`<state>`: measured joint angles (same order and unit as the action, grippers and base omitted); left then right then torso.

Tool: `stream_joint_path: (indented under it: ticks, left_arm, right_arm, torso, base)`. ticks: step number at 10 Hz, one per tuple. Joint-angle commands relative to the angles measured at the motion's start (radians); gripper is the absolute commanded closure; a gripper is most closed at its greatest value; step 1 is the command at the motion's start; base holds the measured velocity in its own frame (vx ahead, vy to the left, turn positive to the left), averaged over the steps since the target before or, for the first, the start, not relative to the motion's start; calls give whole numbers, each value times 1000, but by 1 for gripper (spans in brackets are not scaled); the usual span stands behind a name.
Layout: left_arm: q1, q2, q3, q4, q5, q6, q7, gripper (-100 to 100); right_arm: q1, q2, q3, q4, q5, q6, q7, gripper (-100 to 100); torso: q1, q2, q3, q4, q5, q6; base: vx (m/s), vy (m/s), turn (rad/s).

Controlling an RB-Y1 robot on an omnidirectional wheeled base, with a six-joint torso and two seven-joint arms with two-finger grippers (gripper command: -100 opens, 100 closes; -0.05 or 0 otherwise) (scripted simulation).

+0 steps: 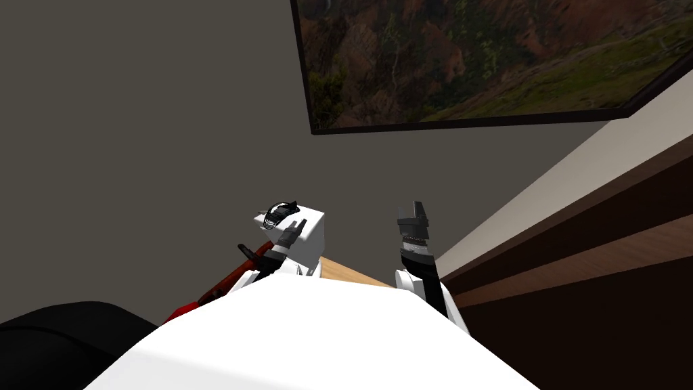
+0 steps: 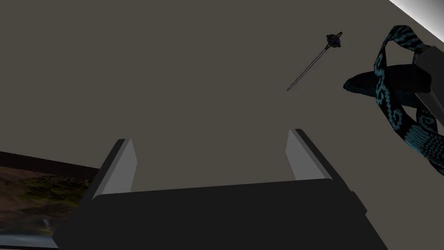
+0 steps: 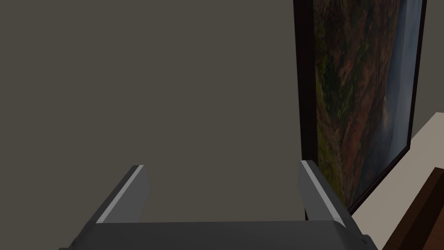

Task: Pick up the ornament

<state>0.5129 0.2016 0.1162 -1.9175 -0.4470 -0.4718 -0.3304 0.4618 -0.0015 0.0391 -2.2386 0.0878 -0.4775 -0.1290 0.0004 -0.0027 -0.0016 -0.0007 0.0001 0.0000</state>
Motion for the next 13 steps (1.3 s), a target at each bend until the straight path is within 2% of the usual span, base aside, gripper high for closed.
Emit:
stream_joint_path:
  ticks: [1, 7, 8, 10, 11, 12, 13]
  left_arm:
    - [-8, 12, 3, 29, -34, 4, -39, -100]
    - [-17, 62, 18, 120, -141, 3, -160, -100]
    - [-19, 81, 22, 142, -167, 3, -189, -100]
    - [-21, 105, 26, 164, -194, 2, -219, -100]
    - [-21, 96, 23, 153, -185, 2, -206, -100]
    - [-21, 97, 23, 154, -186, 2, -210, 0]
    - [-35, 98, 27, 141, -189, 36, -204, -100]
  right_arm:
    - [0, 0, 0, 0, 0, 0, 0, 0]
    - [0, 0, 0, 0, 0, 0, 0, 0]
    - [0, 0, 0, 0, 0, 0, 0, 0]
    - [0, 0, 0, 0, 0, 0, 0, 0]
    - [0, 0, 0, 0, 0, 0, 0, 0]
    - [0, 0, 0, 0, 0, 0, 0, 0]
    - [0, 0, 0, 0, 0, 0, 0, 0]
  torso:
    - [0, 0, 0, 0, 0, 0]
    - [0, 0, 0, 0, 0, 0]
    - [0, 1, 0, 0, 0, 0]
    - [1, -1, -1, 0, 1, 1]
    - [3, -3, -2, -1, 1, 1]
    - [4, -4, -3, -1, 2, 1]
    - [5, -3, -3, -1, 2, 1]
  base:
    - [43, 5, -3]
    - [36, 6, -5]
    - [41, 7, -5]
    - [33, 2, -2]
    - [8, -3, -1]
    - [0, 0, 0]
    - [-9, -5, -153]
